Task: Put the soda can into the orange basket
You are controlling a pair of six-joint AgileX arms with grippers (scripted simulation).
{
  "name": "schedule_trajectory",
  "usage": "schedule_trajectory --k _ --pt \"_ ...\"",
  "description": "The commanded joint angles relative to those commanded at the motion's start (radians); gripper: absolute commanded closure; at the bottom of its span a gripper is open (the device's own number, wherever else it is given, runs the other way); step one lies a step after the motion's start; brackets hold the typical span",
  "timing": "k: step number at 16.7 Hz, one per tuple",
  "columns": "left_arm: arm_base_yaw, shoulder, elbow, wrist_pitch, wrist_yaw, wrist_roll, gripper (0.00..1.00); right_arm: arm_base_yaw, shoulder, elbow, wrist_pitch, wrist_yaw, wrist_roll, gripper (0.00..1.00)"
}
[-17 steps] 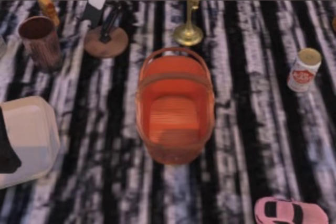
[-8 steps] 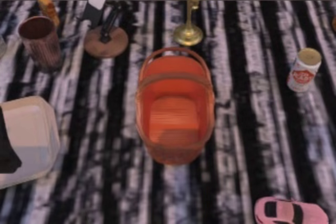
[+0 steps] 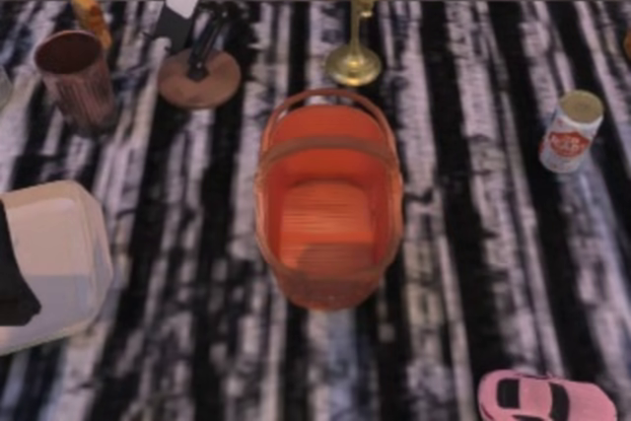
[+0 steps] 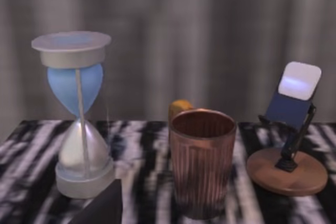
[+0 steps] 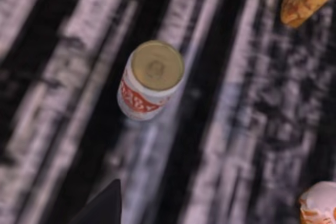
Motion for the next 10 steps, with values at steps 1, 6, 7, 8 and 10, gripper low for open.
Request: schedule_trajectory --k 1,6,7,8,10 --pt "0.0 0.0 0.0 0.0 0.0 0.0 0.0 0.005 0.12 0.112 -0.056 0.0 -0.029 0.0" --pt "0.0 0.0 0.0 0.0 0.0 0.0 0.0 0.028 0.678 0.621 -0.325 0.0 -0.163 0.0" --pt "0.0 0.0 0.0 0.0 0.0 0.0 0.0 0.032 0.773 0.706 -0.374 0.0 -0.186 0.0" --pt "0.0 0.0 0.0 0.0 0.0 0.0 0.0 0.036 0.86 0.784 -0.421 0.001 -0.208 0.0" --pt "0.0 0.0 0.0 0.0 0.0 0.0 0.0 0.042 1.009 0.914 -0.505 0.001 -0.246 0.0"
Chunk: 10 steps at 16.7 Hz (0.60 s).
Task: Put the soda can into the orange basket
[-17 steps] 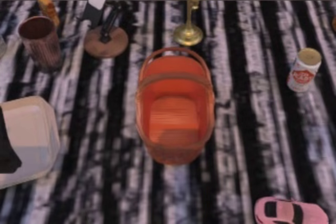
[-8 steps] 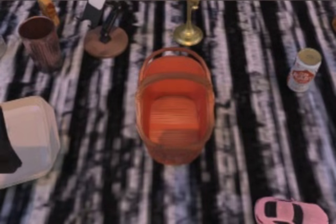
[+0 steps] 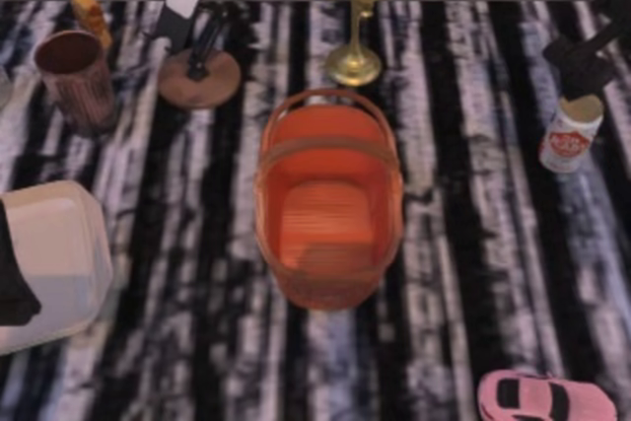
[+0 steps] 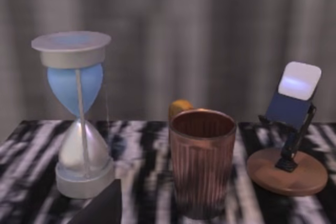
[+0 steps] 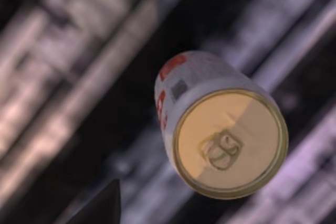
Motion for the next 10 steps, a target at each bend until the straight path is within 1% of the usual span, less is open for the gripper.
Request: schedule_trajectory --k 4,10 --pt "0.0 0.0 0.0 0.0 0.0 0.0 0.0 0.009 0.173 0.143 -0.108 0.001 -0.047 0.0" --pt "0.0 0.0 0.0 0.0 0.0 0.0 0.0 0.004 0.197 0.159 -0.122 0.001 -0.053 0.0"
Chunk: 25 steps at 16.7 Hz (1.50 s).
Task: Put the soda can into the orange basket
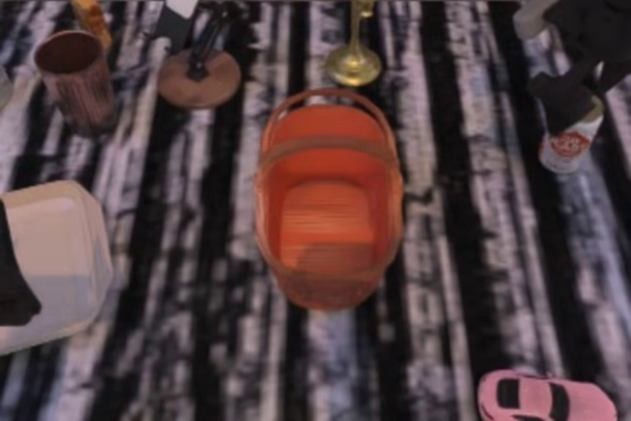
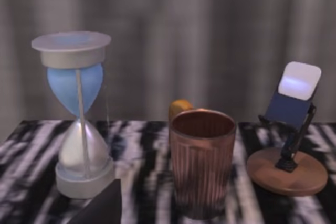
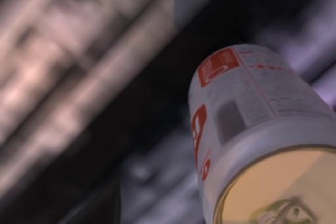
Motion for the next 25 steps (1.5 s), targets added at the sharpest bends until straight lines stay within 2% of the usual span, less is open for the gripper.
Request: schedule_trajectory --k 8,12,25 --pt "0.0 0.0 0.0 0.0 0.0 0.0 0.0 0.007 0.02 -0.15 0.172 0.0 0.0 0.0" --pt "0.0 0.0 0.0 0.0 0.0 0.0 0.0 0.007 0.022 -0.156 0.178 0.0 0.0 0.0" --pt "0.0 0.0 0.0 0.0 0.0 0.0 0.0 0.007 0.022 -0.156 0.178 0.0 0.0 0.98"
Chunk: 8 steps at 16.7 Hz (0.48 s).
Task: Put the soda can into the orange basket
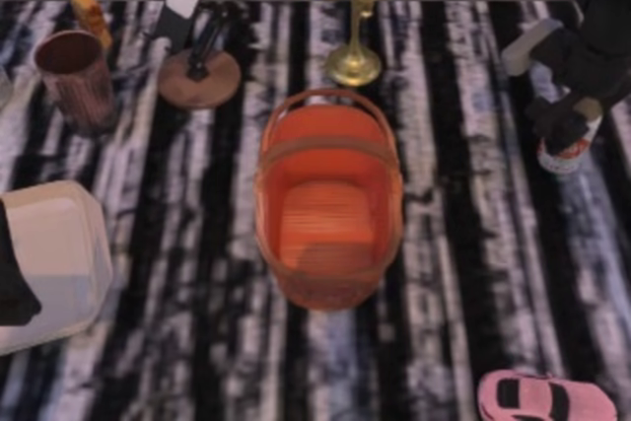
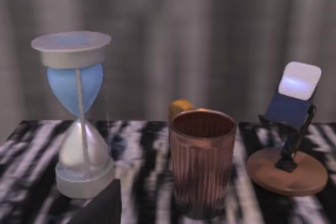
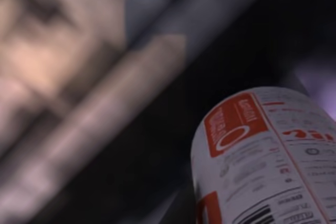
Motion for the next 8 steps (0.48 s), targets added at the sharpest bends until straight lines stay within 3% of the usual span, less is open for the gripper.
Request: schedule_trajectory --k 8 --pt "0.0 0.0 0.0 0.0 0.0 0.0 0.0 0.0 0.0 0.0 0.0 0.0 0.0 1.0"
